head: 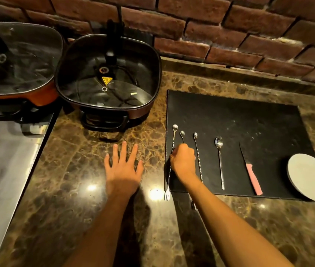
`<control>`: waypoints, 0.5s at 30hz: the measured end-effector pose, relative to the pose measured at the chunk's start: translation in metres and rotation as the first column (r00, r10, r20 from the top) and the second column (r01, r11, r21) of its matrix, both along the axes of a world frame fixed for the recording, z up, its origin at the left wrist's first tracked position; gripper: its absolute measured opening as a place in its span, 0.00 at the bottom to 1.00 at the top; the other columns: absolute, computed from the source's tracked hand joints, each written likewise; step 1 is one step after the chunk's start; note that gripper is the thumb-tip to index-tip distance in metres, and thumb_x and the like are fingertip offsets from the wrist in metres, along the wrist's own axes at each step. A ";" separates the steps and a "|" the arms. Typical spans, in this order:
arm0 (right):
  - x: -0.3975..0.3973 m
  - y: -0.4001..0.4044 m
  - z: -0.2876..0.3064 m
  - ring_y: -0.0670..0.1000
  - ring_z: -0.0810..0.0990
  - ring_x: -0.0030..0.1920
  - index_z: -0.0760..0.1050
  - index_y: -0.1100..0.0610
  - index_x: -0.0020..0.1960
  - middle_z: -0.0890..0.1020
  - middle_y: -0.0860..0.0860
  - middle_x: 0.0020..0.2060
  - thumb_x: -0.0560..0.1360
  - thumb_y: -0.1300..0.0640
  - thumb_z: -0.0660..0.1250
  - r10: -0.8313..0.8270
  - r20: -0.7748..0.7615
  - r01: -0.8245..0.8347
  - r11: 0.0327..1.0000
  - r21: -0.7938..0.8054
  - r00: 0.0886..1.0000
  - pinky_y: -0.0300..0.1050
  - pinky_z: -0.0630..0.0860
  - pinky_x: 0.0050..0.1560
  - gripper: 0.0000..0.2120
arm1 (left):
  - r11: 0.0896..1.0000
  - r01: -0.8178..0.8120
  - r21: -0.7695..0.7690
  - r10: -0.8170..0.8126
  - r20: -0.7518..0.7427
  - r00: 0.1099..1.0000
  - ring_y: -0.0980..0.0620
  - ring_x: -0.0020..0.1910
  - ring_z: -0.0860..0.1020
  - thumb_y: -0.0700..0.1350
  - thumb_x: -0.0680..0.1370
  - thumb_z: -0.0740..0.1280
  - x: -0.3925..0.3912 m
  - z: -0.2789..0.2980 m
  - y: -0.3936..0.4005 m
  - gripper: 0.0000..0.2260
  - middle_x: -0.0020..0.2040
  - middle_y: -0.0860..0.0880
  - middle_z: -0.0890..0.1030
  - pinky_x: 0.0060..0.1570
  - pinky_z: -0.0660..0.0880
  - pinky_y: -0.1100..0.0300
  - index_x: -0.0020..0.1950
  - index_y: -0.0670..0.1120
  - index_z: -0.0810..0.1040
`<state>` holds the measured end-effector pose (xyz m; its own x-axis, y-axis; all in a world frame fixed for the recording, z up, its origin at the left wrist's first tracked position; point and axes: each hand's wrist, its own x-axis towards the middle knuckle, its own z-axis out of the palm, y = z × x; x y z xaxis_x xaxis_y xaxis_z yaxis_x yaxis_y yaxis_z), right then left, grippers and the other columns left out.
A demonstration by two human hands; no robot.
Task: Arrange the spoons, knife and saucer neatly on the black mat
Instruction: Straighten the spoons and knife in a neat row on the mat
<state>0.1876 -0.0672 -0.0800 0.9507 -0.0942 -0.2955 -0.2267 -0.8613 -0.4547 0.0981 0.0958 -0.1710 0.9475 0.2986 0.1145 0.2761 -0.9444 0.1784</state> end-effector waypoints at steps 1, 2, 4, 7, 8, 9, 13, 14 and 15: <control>0.002 0.000 -0.001 0.69 0.81 0.49 0.78 0.65 0.46 0.82 0.65 0.46 0.75 0.64 0.62 0.001 0.001 -0.001 1.000 -0.002 1.000 0.53 0.74 0.39 0.07 | 1.000 0.001 0.004 -0.002 0.011 1.000 0.41 0.81 0.60 0.60 0.82 0.54 0.000 -0.001 0.000 0.27 0.81 0.45 0.64 0.76 0.59 0.37 0.81 0.56 0.60; 0.004 0.000 -0.001 0.68 0.81 0.49 0.79 0.65 0.46 0.82 0.65 0.47 0.75 0.64 0.63 0.002 0.001 -0.002 1.000 0.001 1.000 0.53 0.76 0.41 0.07 | 1.000 0.003 0.008 -0.004 0.023 1.000 0.40 0.81 0.60 0.60 0.82 0.54 0.000 -0.002 0.001 0.27 0.81 0.44 0.64 0.76 0.59 0.36 0.81 0.56 0.61; 0.009 0.000 -0.001 0.68 0.82 0.48 0.80 0.65 0.47 0.83 0.65 0.47 0.75 0.65 0.63 0.000 -0.003 0.000 1.000 0.001 1.000 0.53 0.78 0.42 0.08 | 1.000 0.008 0.023 -0.009 0.048 0.999 0.40 0.81 0.61 0.59 0.82 0.55 -0.001 -0.004 0.001 0.27 0.81 0.44 0.65 0.76 0.60 0.36 0.81 0.55 0.62; 0.017 0.001 0.000 0.68 0.82 0.48 0.80 0.65 0.46 0.83 0.65 0.46 0.75 0.65 0.62 0.003 0.001 -0.003 1.000 0.006 1.000 0.55 0.80 0.43 0.08 | 0.999 0.009 0.032 -0.012 0.087 0.996 0.40 0.80 0.63 0.59 0.83 0.56 -0.002 -0.005 0.001 0.26 0.80 0.44 0.66 0.75 0.61 0.36 0.80 0.54 0.64; 0.019 0.001 0.000 0.68 0.82 0.47 0.80 0.65 0.46 0.83 0.66 0.46 0.75 0.65 0.62 0.009 0.002 -0.009 1.000 0.004 1.000 0.56 0.80 0.43 0.09 | 0.999 0.008 0.033 -0.011 0.100 0.995 0.40 0.80 0.63 0.58 0.83 0.56 -0.001 -0.005 0.001 0.25 0.80 0.43 0.66 0.75 0.62 0.36 0.80 0.54 0.65; 0.021 0.001 0.000 0.68 0.82 0.47 0.81 0.65 0.46 0.83 0.66 0.46 0.75 0.64 0.62 0.014 0.002 -0.014 1.000 0.001 1.000 0.56 0.81 0.43 0.09 | 0.999 0.007 0.034 -0.011 0.109 0.994 0.39 0.80 0.64 0.58 0.83 0.56 -0.001 -0.006 0.001 0.25 0.80 0.43 0.67 0.74 0.62 0.36 0.80 0.54 0.66; 0.028 0.003 -0.002 0.66 0.82 0.49 0.80 0.65 0.49 0.83 0.65 0.48 0.76 0.63 0.63 0.015 0.004 -0.015 1.000 0.015 1.000 0.56 0.81 0.46 0.09 | 0.999 0.011 0.035 -0.015 0.117 0.993 0.39 0.79 0.64 0.58 0.83 0.57 -0.001 -0.005 0.001 0.25 0.79 0.43 0.67 0.74 0.63 0.35 0.79 0.53 0.67; 0.030 0.003 -0.002 0.66 0.82 0.49 0.80 0.65 0.50 0.83 0.65 0.48 0.76 0.63 0.63 0.013 0.004 -0.013 1.000 0.017 1.000 0.56 0.81 0.47 0.09 | 0.999 0.011 0.035 -0.015 0.113 0.993 0.39 0.79 0.64 0.58 0.83 0.57 -0.001 -0.004 0.001 0.25 0.79 0.43 0.67 0.74 0.63 0.35 0.79 0.53 0.67; 0.031 0.004 -0.002 0.66 0.82 0.50 0.80 0.65 0.50 0.83 0.65 0.49 0.76 0.63 0.63 0.011 0.006 -0.011 1.000 0.020 1.000 0.55 0.80 0.47 0.09 | 0.999 0.011 0.034 -0.015 0.109 0.994 0.39 0.79 0.64 0.58 0.83 0.57 -0.001 -0.004 0.001 0.25 0.79 0.43 0.67 0.74 0.63 0.35 0.79 0.54 0.66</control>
<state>0.2188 -0.0636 -0.0824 0.9534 -0.0780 -0.2915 -0.2145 -0.8546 -0.4729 0.0972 0.0965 -0.1747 0.9325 0.2806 0.2276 0.2443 -0.9538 0.1749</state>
